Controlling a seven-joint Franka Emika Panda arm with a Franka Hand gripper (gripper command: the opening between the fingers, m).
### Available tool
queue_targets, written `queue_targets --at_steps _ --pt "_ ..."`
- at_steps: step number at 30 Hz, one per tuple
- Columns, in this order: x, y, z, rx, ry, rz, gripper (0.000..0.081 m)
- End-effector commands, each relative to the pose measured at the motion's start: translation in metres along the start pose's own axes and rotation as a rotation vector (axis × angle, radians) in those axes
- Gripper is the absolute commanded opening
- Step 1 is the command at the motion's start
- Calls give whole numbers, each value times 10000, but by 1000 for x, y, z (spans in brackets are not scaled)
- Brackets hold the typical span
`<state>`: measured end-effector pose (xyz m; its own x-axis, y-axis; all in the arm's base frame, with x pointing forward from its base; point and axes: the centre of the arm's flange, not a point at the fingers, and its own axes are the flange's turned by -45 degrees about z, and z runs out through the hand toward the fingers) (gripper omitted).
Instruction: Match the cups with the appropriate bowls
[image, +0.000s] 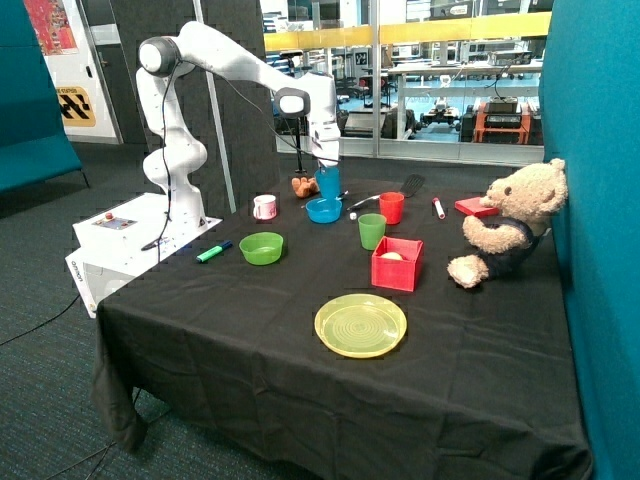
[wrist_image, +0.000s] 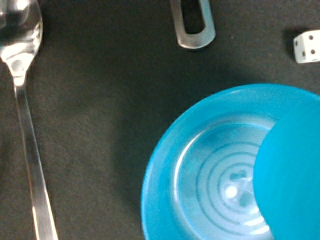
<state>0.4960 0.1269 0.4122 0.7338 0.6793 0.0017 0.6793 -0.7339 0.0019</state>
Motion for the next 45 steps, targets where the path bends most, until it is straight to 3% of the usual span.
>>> queue_targets --at_steps 1,22,45 --pt "-2 -11 14 19 -17 -26 0" --pt "-31 -13 40 19 -18 256 0" --pt "-29 -9 49 19 -18 348 0"
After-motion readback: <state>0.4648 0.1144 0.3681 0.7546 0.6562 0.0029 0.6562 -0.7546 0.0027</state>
